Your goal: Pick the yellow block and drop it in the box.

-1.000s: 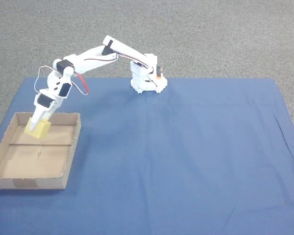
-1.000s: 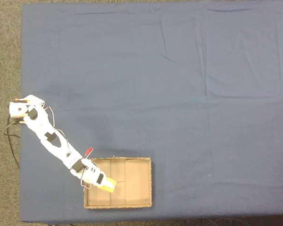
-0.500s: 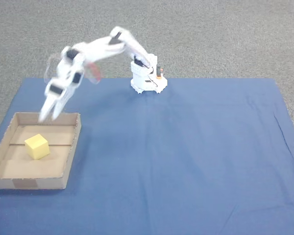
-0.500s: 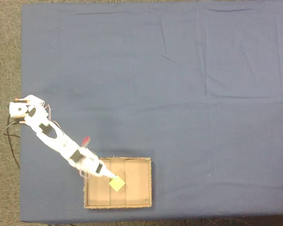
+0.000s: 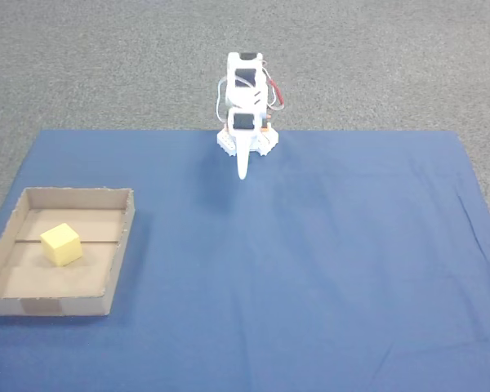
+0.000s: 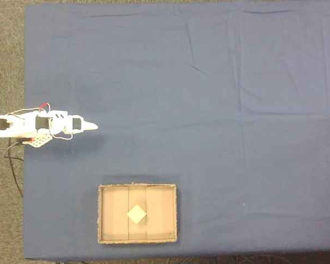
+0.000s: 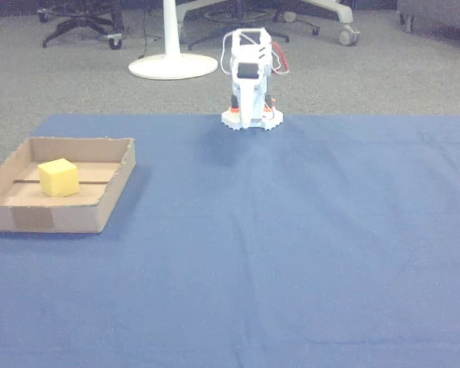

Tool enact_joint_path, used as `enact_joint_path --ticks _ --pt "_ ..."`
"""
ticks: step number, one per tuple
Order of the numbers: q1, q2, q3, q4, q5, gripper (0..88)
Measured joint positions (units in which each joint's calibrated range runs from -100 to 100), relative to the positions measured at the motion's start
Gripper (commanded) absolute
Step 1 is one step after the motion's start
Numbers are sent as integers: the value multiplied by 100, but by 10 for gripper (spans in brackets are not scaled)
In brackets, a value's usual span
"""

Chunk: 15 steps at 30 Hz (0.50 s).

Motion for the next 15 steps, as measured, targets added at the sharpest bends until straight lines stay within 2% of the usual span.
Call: enact_joint_path --ticks 4,8,15 --pt "-98 -230 515 -172 122 2" --pt "-393 -222 542 165 371 2" --pt "-155 -222 542 188 230 2"
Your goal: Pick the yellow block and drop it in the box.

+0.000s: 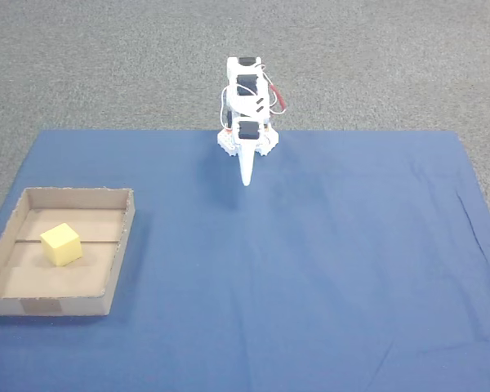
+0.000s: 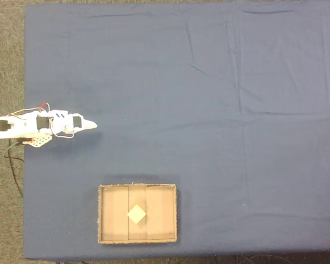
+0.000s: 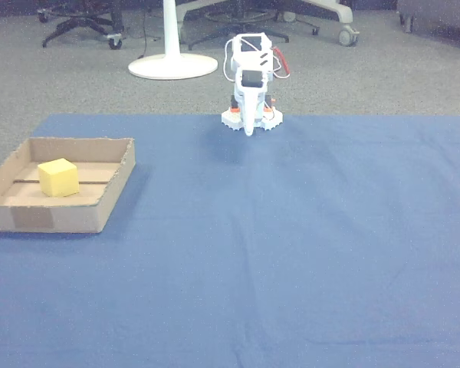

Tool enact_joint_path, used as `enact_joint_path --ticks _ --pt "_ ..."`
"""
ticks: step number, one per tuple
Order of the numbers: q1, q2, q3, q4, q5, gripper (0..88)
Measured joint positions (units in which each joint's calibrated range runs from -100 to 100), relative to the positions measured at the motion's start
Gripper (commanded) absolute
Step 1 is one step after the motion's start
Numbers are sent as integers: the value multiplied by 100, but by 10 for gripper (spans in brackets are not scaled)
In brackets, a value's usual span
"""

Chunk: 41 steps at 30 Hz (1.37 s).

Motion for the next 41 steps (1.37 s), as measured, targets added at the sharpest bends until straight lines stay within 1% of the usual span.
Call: enact_joint_path --ticks 4,7,41 --pt "-8 0 0 0 -293 2" --pt "-25 0 0 0 -361 2" --pt "-25 0 0 0 -366 2"
